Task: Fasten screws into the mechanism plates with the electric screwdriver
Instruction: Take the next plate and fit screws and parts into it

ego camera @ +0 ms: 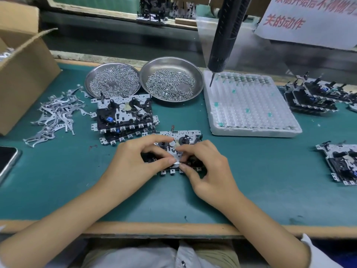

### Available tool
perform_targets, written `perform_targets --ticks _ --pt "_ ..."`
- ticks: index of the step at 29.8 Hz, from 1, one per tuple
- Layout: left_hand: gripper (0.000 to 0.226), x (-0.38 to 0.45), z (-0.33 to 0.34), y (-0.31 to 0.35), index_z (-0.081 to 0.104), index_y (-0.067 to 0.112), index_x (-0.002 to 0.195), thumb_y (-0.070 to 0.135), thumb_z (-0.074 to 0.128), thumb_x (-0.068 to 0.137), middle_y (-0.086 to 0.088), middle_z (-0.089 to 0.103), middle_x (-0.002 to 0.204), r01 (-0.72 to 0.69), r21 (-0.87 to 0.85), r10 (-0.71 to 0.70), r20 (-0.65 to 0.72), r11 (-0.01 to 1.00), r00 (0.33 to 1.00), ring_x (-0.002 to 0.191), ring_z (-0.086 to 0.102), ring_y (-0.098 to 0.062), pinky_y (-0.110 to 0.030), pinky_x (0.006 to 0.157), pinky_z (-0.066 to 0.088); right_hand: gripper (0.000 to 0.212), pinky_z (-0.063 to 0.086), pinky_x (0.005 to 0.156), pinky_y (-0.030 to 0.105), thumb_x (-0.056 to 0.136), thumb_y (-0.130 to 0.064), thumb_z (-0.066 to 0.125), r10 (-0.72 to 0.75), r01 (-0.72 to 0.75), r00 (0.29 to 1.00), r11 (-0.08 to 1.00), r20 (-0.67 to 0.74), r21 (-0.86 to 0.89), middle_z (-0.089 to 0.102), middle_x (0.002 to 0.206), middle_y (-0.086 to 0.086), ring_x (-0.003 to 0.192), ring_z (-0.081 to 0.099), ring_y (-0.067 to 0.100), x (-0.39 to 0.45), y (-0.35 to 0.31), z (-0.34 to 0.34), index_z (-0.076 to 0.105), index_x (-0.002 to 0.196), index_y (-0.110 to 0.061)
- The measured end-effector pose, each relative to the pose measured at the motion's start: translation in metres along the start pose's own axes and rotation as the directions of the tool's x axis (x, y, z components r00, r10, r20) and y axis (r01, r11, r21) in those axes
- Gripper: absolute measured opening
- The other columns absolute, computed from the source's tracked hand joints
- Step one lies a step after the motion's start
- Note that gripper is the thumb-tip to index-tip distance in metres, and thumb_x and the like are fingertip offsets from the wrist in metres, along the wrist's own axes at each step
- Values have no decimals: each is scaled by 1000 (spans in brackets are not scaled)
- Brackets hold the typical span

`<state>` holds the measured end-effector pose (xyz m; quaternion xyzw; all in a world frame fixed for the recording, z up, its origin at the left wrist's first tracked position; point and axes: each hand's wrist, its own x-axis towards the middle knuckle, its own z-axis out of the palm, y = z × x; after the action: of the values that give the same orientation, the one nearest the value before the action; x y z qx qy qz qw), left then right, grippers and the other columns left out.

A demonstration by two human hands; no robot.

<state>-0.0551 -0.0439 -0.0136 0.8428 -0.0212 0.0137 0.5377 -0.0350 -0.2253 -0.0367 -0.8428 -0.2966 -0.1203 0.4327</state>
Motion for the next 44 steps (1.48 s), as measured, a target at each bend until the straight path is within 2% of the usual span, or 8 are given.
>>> perform_targets --ticks 6,13,20,27,33,36,40,44 --pt "33 -5 1 -2 67 37 103 28 76 73 19 71 83 -30 16 30 -21 999 999 78 63 5 -37 82 54 27 49 74 25 78 2 67 -11 13 999 999 -47 38 60 84 -6 84 59 18 -1 2 2 68 103 -6" --pt "28 -1 0 -4 67 42 97 45 67 69 22 71 80 -52 -9 52 13 999 999 75 62 11 -27 76 53 25 48 74 22 77 0 69 11 -9 999 999 -52 36 58 83 -13 84 59 15 0 1 0 69 100 -9" --pt "26 -6 3 -10 69 41 96 28 74 74 18 70 82 -102 -1 102 -67 995 993 77 65 0 -26 68 55 21 47 74 22 77 -4 71 -39 38 998 999 -47 -30 64 83 -4 83 57 14 -1 3 0 69 98 -8" --pt "26 0 1 -6 66 43 96 38 71 72 24 69 78 -159 36 161 -54 987 986 79 64 0 -49 88 46 18 48 72 23 79 3 67 -127 122 989 990 -71 -73 54 88 -12 80 57 16 -1 3 4 70 94 -5" --pt "27 3 0 -8 66 43 98 39 70 71 23 69 79 -157 41 159 -42 987 986 80 63 -1 -48 88 47 13 50 72 28 86 -4 60 25 -22 995 999 -99 31 66 83 -2 81 62 17 1 3 2 70 93 -7" --pt "26 3 0 -7 66 43 98 37 69 72 24 69 80 -189 70 193 -51 979 980 82 64 0 -46 89 46 17 49 77 22 87 -6 58 137 -126 986 985 -90 121 67 80 -5 84 63 12 3 2 1 71 97 -12" --pt "27 2 0 -7 67 40 99 39 71 73 23 69 80 -217 78 220 -41 973 975 81 64 -1 -46 87 47 19 44 78 14 87 -4 57 126 -122 991 989 -45 89 65 78 -8 85 58 7 3 0 0 71 98 -11" --pt "28 1 0 -7 66 40 98 35 74 71 18 68 84 -231 67 234 -43 971 971 83 63 -5 -30 84 48 20 44 78 15 87 -6 57 157 -151 987 981 -45 119 65 79 -6 85 59 7 3 -1 -1 71 99 -14"
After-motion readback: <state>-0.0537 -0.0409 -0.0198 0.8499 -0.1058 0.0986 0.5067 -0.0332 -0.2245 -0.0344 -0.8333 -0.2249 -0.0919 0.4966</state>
